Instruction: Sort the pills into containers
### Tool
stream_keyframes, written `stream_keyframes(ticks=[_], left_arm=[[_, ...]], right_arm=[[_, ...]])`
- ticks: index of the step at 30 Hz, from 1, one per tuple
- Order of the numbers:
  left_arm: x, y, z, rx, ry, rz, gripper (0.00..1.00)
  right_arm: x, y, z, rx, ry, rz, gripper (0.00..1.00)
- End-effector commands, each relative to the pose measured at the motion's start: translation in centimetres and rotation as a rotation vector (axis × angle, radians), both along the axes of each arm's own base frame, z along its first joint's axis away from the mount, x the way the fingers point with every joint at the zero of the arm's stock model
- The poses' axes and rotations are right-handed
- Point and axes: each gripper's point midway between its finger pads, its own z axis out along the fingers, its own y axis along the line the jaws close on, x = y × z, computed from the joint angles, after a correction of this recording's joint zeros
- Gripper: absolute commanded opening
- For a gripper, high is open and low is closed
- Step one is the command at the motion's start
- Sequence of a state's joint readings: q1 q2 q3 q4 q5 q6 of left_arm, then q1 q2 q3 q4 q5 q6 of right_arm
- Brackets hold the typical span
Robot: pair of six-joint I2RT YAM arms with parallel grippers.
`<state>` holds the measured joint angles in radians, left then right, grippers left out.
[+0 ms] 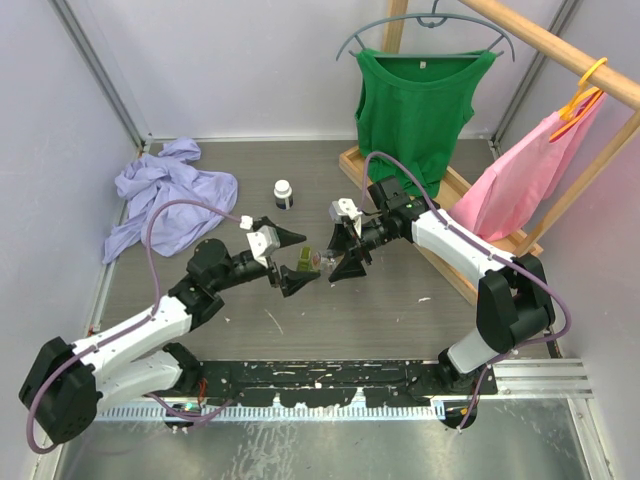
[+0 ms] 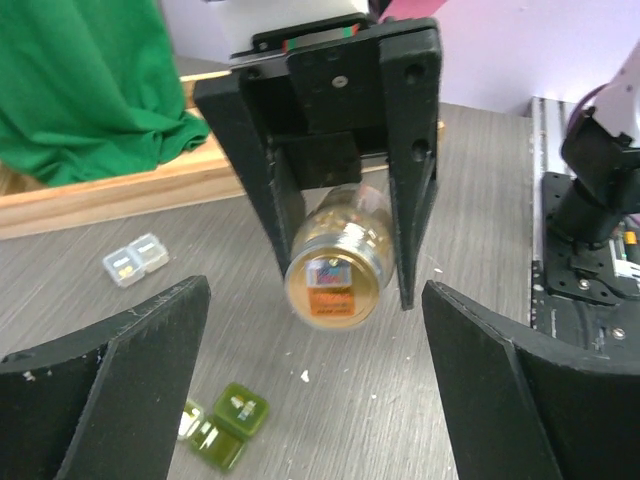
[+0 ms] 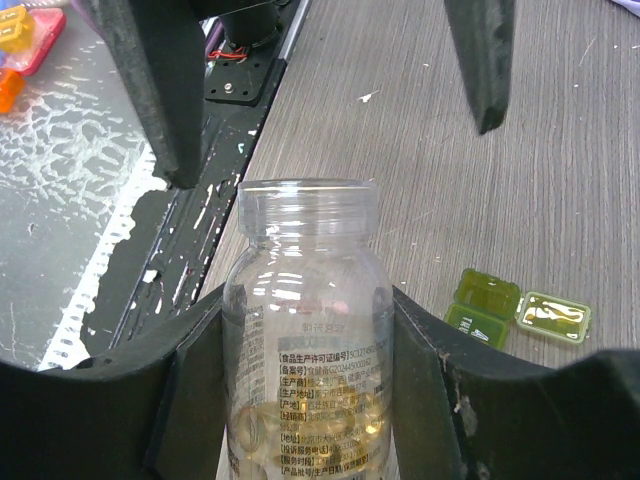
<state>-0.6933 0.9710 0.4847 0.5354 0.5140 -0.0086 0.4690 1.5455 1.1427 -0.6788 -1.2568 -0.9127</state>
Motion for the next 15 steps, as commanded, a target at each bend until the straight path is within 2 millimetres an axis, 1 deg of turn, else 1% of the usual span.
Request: stream_keyframes(ticks=[1,3,12,15], left_arm=[[-0.9,-1.4,4.2,-0.086,-0.143,-0.117,0.86],[-0.8,-1.7,4.0,-0.09,-0.13,-0.127,0.8],[-0.4,-2.6,3.0,-0.076,-0.087,-0.157,0.7],[-0.3,-2.7,2.8,-0.072,-0.079,-0.156,0.61]], right_arm=[[0.2,0.2,1.6,0.038,-0.043,0.009,0.01],[0.1,0.2,1.6,0.04,-0.042,0.011,0.01],[0.2,0.2,1.5,0.039,-0.043,0.01,0.01],[0.1,0.2,1.6,0.039,-0.042,0.01,0.01]])
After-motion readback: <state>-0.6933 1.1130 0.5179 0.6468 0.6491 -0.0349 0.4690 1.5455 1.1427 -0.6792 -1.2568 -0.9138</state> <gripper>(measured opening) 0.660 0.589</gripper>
